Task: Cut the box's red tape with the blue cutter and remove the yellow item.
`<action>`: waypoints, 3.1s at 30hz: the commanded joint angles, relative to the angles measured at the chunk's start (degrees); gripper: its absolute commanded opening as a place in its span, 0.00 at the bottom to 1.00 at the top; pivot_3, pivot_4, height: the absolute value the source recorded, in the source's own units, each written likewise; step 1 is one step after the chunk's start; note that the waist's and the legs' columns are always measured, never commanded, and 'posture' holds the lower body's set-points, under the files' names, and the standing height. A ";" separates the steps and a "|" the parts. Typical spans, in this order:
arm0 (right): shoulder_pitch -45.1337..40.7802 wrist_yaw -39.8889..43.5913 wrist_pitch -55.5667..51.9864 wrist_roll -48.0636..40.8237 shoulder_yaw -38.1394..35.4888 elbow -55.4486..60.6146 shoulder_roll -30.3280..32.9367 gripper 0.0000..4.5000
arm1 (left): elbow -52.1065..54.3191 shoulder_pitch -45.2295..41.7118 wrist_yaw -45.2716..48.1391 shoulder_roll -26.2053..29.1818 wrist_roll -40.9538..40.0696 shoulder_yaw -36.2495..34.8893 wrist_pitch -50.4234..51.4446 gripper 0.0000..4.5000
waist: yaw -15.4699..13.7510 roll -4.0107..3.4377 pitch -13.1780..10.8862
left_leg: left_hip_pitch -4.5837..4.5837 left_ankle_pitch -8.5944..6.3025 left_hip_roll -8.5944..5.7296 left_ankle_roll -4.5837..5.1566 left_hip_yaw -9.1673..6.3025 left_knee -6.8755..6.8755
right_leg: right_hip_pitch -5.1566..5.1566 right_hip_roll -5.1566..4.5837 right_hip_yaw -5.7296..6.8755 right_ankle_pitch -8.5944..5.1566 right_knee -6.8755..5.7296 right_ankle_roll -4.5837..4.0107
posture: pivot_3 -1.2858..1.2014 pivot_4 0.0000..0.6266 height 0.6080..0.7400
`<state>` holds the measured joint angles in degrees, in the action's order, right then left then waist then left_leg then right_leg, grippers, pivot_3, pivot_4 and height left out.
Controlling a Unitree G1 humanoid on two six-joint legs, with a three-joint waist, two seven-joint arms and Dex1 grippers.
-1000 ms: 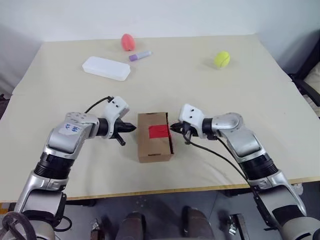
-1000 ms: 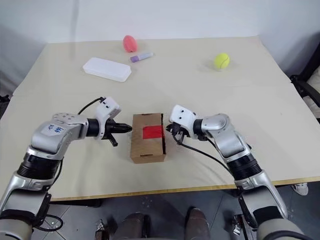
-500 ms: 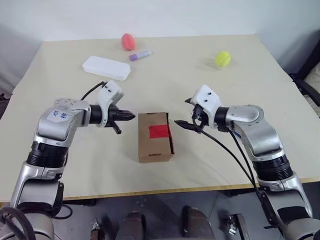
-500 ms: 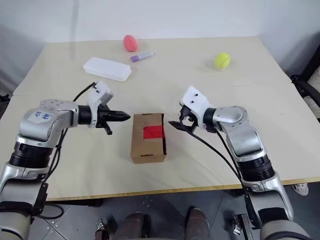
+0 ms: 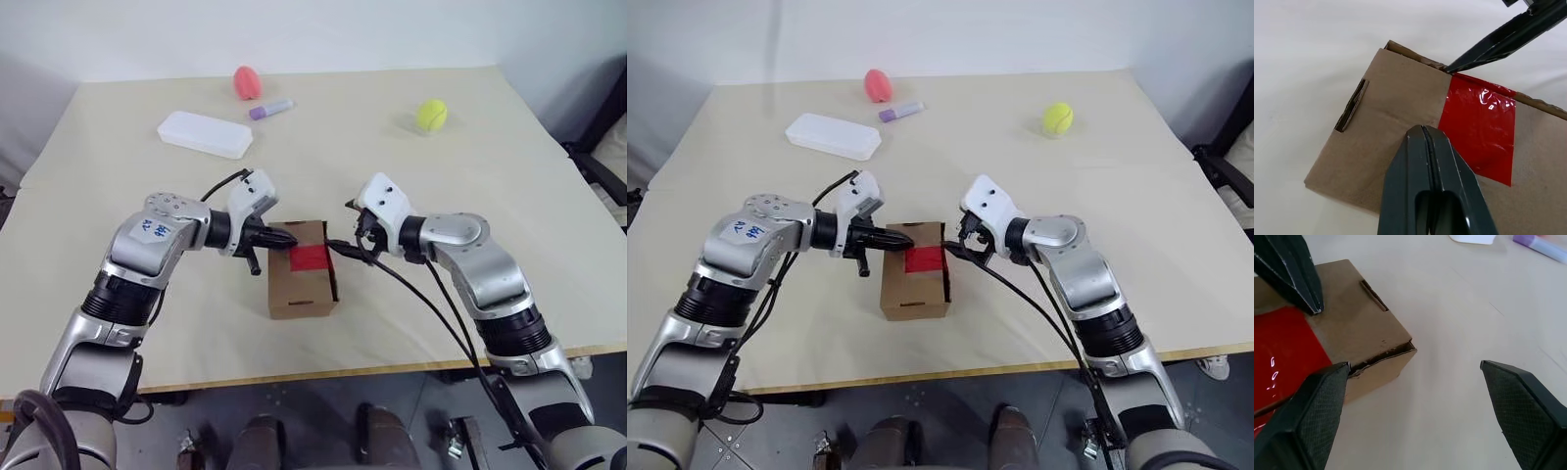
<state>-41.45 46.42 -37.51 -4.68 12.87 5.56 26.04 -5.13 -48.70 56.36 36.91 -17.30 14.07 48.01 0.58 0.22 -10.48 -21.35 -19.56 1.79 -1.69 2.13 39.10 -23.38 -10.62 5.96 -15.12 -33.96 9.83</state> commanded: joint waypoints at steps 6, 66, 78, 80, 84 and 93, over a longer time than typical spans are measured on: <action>1.46 5.12 4.94 2.71 4.92 -0.37 5.74 0.99 | -2.35 0.07 1.13 -0.96 2.68 2.27 -1.02 0.00 | -0.43 0.05 0.09 | 0.07 0.00 0.00 0.00 0.02 0.00 | 0.06 0.00 -0.02 0.00 0.00 0.00 | 0.52 0.24 1.00; 5.35 15.32 2.37 -0.62 5.35 0.04 14.15 0.99 | 3.13 4.11 -1.56 -2.32 2.30 -0.09 1.29 0.00 | -0.63 0.18 0.25 | 0.18 -0.01 0.03 0.02 0.08 0.05 | 0.24 -0.01 -0.01 0.00 0.12 -0.01 | 0.52 0.24 1.00; 2.25 11.01 -30.03 -16.53 -4.42 -3.59 7.30 0.99 | 1.94 3.36 -1.66 -3.04 2.47 -0.01 1.52 0.00 | -0.59 0.18 0.25 | 0.17 -0.01 0.03 0.02 0.08 0.07 | 0.24 -0.01 -0.01 0.00 0.10 -0.02 | 0.52 0.24 1.00; 1.58 10.25 -31.40 -17.19 -3.95 -5.13 6.20 0.99 | 2.06 3.33 -1.60 -3.00 2.46 0.00 1.66 0.00 | -0.59 0.18 0.26 | 0.18 -0.01 0.03 0.02 0.07 0.07 | 0.24 -0.01 -0.01 0.00 0.09 -0.02 | 0.52 0.24 1.00; -0.86 8.65 -34.72 -18.87 -3.54 -10.46 2.26 0.99 | 2.59 3.45 -1.49 -2.95 2.36 0.04 2.03 0.00 | -0.46 0.19 0.29 | 0.21 -0.01 0.03 0.02 0.08 0.07 | 0.25 -0.01 -0.01 0.00 0.08 -0.02 | 0.52 0.24 1.00; -4.99 5.06 -39.84 -21.94 -7.94 -21.14 -5.27 0.99 | 5.31 4.66 -1.92 -3.00 1.50 -0.34 3.83 0.00 | -0.20 0.22 0.40 | 0.29 -0.01 0.04 0.01 0.07 0.06 | 0.27 -0.01 -0.02 0.00 -0.01 -0.03 | 0.52 0.24 1.00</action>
<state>-47.17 52.52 -75.10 -25.60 3.65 -13.05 22.30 -0.77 -45.47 54.50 34.20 -15.56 12.22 50.69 0.38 0.45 -10.09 -21.06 -19.57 1.83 -1.68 2.20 39.16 -23.10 -10.63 5.93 -15.12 -33.97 9.80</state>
